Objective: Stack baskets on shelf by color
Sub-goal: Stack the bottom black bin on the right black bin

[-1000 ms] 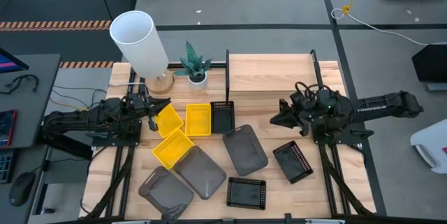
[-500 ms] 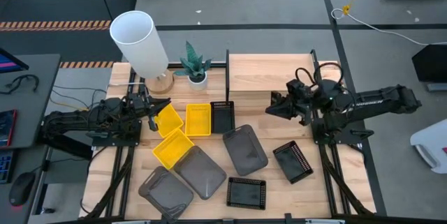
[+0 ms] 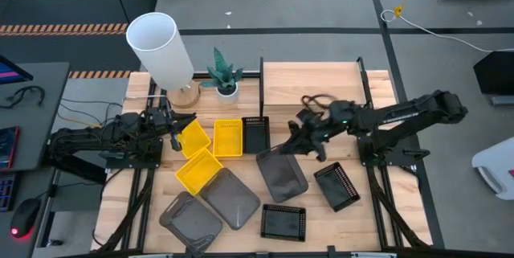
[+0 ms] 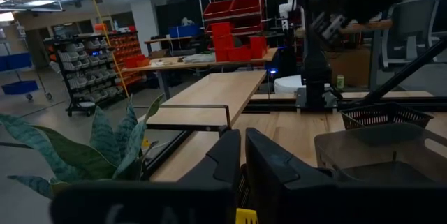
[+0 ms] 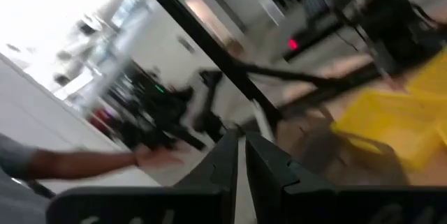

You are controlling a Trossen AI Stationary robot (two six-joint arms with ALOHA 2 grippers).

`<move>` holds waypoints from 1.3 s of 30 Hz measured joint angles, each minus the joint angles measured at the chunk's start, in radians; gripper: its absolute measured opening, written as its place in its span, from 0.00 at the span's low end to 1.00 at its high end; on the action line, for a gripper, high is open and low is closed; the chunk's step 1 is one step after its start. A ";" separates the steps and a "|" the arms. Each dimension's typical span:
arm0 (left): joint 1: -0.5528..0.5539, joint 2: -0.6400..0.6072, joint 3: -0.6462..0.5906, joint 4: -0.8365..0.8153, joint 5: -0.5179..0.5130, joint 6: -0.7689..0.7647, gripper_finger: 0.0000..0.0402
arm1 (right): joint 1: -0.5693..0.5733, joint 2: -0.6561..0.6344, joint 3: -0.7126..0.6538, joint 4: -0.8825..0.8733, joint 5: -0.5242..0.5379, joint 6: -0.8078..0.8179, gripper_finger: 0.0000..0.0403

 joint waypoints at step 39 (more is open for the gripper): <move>-0.002 0.000 0.000 0.155 0.014 -1.084 0.06 | 0.333 0.114 0.360 -1.372 0.279 -0.174 0.09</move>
